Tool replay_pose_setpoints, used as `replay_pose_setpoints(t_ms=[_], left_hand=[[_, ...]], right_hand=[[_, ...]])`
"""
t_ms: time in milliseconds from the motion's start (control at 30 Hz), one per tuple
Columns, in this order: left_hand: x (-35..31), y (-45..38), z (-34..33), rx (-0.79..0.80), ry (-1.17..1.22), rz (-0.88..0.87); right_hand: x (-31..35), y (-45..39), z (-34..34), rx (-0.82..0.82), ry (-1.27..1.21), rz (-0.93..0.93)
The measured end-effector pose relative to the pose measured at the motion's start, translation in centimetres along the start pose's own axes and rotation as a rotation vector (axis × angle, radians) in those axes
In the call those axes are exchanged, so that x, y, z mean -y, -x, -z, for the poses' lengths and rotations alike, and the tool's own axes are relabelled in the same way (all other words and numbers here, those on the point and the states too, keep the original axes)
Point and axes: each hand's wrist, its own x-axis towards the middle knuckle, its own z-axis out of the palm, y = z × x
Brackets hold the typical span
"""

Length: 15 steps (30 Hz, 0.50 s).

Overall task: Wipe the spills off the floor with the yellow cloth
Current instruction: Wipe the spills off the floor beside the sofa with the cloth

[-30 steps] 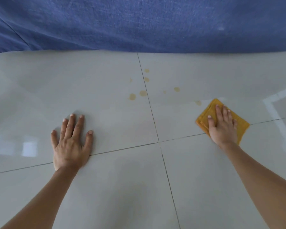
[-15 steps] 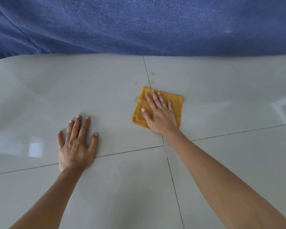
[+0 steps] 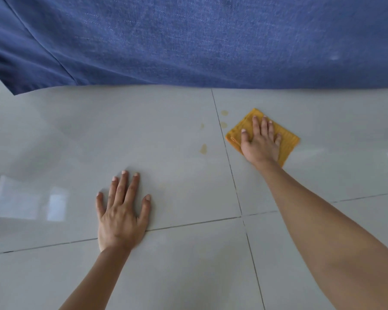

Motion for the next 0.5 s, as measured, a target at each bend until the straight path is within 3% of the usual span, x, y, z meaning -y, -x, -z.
replay_pose_setpoints(t_ms=[133,233,367,500], left_hand=[[0.1,-0.2,0.0,0.002,0.013,-0.004],[0.3,-0.3,0.0,0.009,0.017,-0.006],[0.9,-1.0,0.7,-0.006,0.047,-0.015],[3.2,-3.0,1.5,-0.006,0.018,-0.068]], right_hand=[[4.4,1.7,-0.8,0.01,0.028,0.277],[2.4,4.6,-0.7,0.021,0.063,0.47],[-3.3,5.7,0.0,0.006,0.07,0.368],[-5.0,4.9,0.4,0.029,0.089,0.26]])
